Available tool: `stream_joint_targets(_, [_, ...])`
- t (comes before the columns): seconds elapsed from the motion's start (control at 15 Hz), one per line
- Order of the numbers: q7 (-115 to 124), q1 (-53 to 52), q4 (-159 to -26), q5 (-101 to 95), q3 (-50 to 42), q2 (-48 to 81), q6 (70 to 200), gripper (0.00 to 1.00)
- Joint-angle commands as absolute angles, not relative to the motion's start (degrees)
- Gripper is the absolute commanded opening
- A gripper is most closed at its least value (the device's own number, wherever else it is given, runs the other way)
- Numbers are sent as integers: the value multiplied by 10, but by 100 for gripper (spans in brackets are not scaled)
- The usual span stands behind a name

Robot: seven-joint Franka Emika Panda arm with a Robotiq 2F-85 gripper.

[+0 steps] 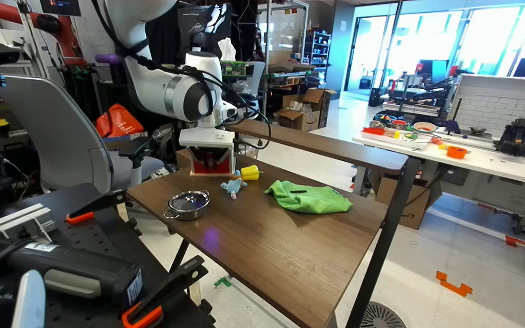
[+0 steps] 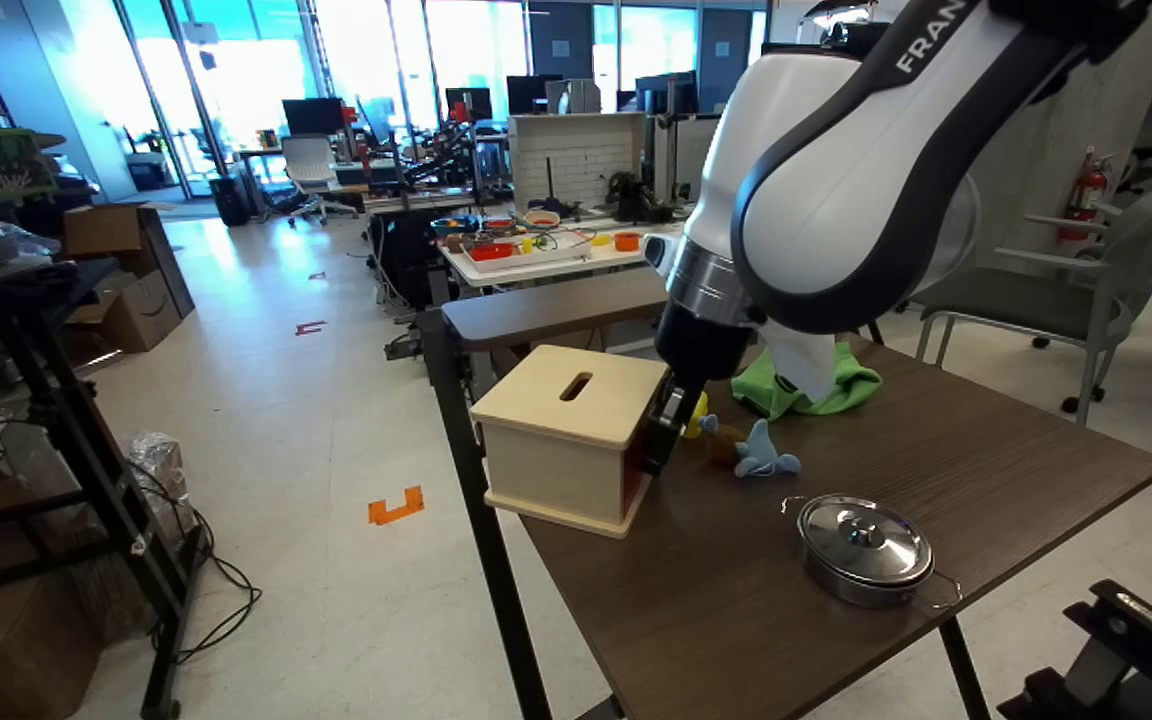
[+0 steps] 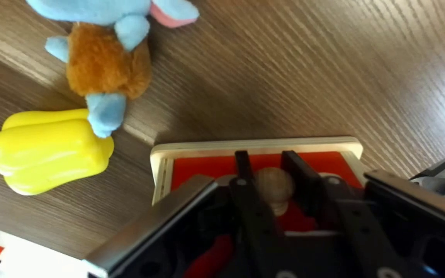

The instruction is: Open the chest drawer

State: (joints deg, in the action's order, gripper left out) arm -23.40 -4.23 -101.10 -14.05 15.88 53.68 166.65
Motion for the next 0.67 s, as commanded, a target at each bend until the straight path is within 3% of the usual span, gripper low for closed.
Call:
stream_joint_targets(0.0, [-228,-48,-1054,-149,144,519,1708,7])
stream_joint_targets(0.6, [-221,-47,-1107,-155,132,498,1773,7])
